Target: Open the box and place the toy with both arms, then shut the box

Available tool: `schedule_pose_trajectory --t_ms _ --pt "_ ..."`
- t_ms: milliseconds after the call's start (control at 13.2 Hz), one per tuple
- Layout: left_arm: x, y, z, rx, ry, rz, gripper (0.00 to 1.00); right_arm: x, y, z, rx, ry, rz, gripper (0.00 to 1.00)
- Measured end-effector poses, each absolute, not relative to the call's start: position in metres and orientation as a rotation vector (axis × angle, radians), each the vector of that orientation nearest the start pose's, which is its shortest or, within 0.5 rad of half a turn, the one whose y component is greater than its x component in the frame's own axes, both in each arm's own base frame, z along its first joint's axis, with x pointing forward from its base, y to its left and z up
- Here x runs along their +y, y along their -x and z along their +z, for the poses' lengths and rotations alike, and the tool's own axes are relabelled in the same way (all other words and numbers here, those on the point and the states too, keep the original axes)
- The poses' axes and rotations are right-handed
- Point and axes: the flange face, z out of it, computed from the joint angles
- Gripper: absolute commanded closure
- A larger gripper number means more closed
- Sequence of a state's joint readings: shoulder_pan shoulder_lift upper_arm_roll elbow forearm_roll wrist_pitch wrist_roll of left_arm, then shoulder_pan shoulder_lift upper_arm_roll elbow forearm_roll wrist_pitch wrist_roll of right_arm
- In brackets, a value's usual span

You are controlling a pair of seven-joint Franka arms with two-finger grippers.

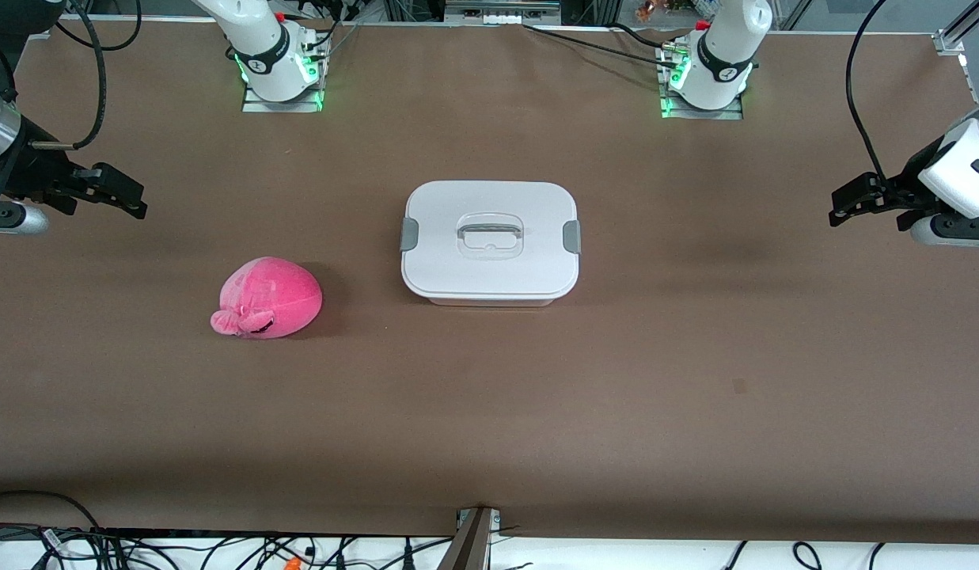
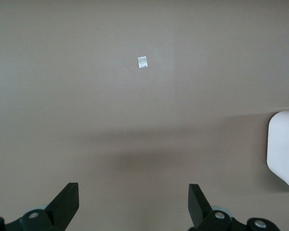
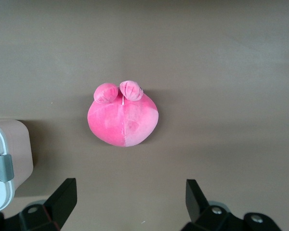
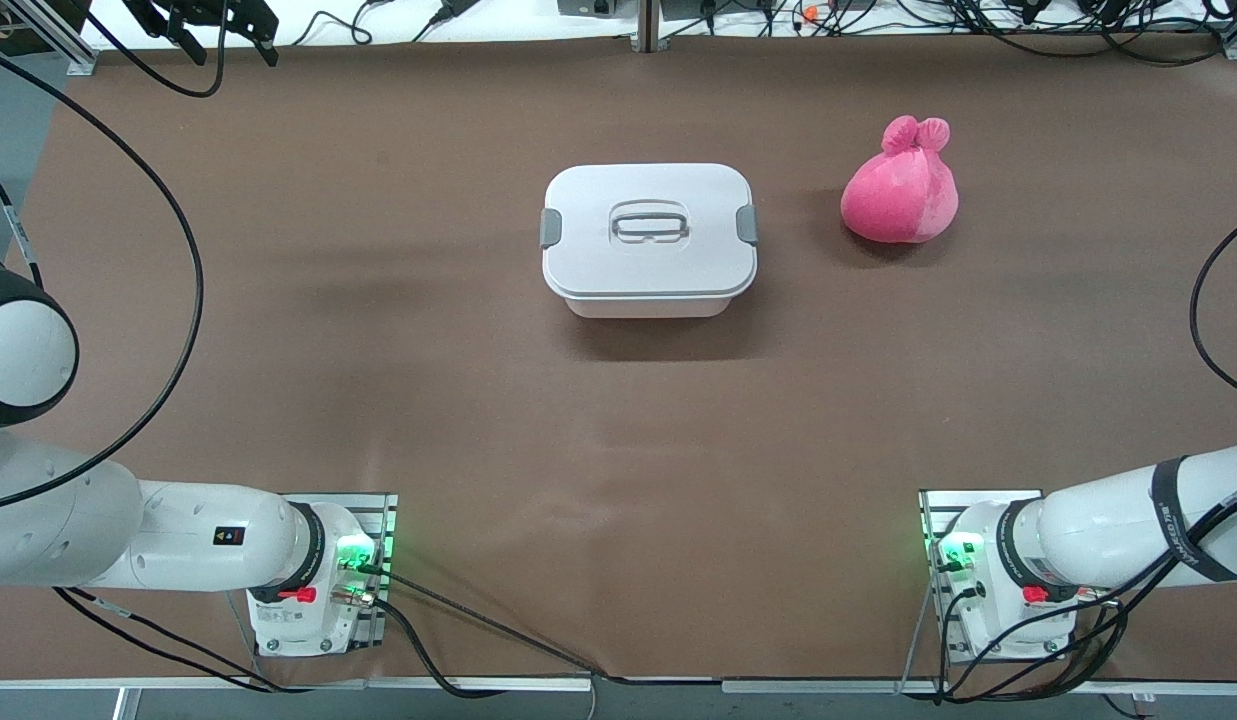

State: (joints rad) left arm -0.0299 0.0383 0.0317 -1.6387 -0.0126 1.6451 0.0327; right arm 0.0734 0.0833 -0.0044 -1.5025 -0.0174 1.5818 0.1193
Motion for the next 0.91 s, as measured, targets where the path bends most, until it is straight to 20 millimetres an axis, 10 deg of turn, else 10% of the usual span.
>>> schedule_pose_trajectory --t_ms 911 --pt "-0.0090 -0.5700 0.5795 0.075 3.141 0.045 0.00 0.0383 -0.5800 0.6104 0.079 3.159 0.004 0.00"
